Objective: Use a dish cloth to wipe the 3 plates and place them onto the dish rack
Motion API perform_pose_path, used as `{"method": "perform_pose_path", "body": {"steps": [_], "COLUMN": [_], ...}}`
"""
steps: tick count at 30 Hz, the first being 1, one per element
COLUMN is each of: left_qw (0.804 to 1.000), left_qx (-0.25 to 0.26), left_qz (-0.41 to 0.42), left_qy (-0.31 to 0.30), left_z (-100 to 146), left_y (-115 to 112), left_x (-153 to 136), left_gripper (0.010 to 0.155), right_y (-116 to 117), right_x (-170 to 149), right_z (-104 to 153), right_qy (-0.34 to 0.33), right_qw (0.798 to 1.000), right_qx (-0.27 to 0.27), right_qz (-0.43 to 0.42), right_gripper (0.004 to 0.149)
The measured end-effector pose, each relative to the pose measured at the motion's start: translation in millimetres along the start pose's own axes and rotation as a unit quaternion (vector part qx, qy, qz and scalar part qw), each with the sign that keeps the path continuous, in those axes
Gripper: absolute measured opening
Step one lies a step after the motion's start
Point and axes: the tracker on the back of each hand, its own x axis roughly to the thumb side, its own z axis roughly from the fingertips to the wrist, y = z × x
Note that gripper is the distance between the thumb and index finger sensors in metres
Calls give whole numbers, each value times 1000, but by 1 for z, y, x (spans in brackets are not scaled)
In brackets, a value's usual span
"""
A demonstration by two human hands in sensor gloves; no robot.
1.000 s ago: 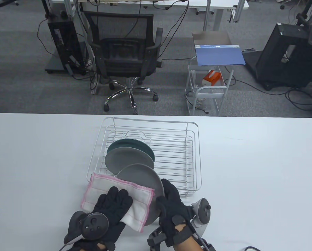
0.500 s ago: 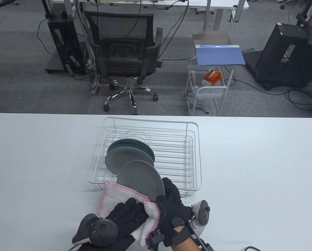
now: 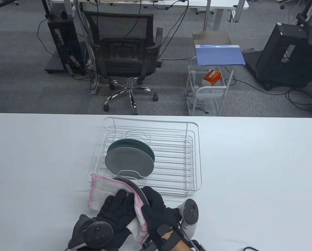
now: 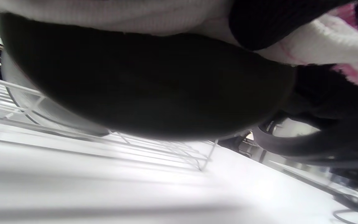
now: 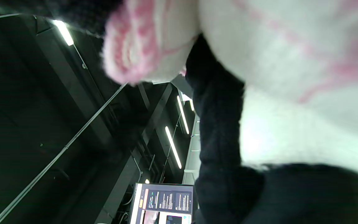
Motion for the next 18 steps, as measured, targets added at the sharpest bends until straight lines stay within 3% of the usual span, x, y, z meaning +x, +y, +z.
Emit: {"method": "perform_pose_path", "body": {"steps": [7, 18], "left_qw": [998, 998], "left_qx": [46, 23], "left_qz": [-3, -4], "left_qy": [44, 55], "left_z": [3, 2], "left_y": [9, 9], "left_x": [-9, -11], "left_gripper": [57, 58], "right_y": [-3, -24], "right_x": [4, 19], "right_z": [1, 3], "right_qy": [7, -22], "right_qw": [999, 992], "right_qx": [-16, -89], "right_qz": [-36, -88], "right_gripper": [57, 57]}}
